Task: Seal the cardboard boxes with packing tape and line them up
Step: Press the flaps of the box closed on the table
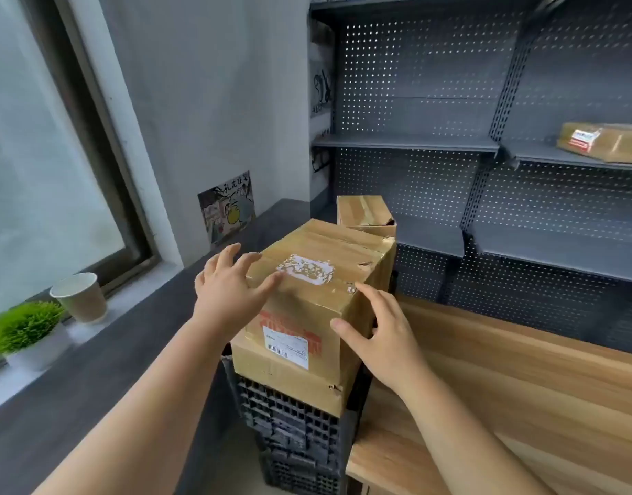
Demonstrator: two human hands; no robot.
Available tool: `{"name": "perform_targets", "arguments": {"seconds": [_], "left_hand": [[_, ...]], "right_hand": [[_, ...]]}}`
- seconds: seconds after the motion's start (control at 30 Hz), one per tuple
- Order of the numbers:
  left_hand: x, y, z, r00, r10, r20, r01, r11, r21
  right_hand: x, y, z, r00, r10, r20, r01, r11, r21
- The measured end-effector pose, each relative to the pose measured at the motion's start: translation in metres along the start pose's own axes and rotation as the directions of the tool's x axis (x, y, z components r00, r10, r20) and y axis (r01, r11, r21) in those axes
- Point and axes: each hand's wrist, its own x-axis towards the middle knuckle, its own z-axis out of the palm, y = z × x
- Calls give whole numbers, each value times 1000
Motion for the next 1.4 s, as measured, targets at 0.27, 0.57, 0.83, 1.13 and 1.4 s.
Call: {"name": "perform_targets", "arguments": {"seconds": [0.27, 0.57, 0.83, 1.13, 1.4], "left_hand": [[-4, -16, -1, 999, 37, 39, -22, 941, -336], [-51, 64, 2, 979, 148, -141, -190, 915, -357], [-121, 208, 74, 941, 338, 22, -317, 901, -295], [-217, 377, 196, 866, 411, 283, -346, 904, -253], [-234, 449, 278, 787, 451, 422, -418, 892, -175]], "right_hand": [[-5, -40, 24, 959, 193, -207, -175, 979, 102], [-52, -18, -40, 839, 126, -529, -46, 986, 162], [-144, 78, -156, 732, 306, -608, -201, 951, 236], [-249, 216, -291, 662, 460, -592, -390, 886, 252], [-266, 308, -334, 607, 537, -585, -472, 837, 278]]}}
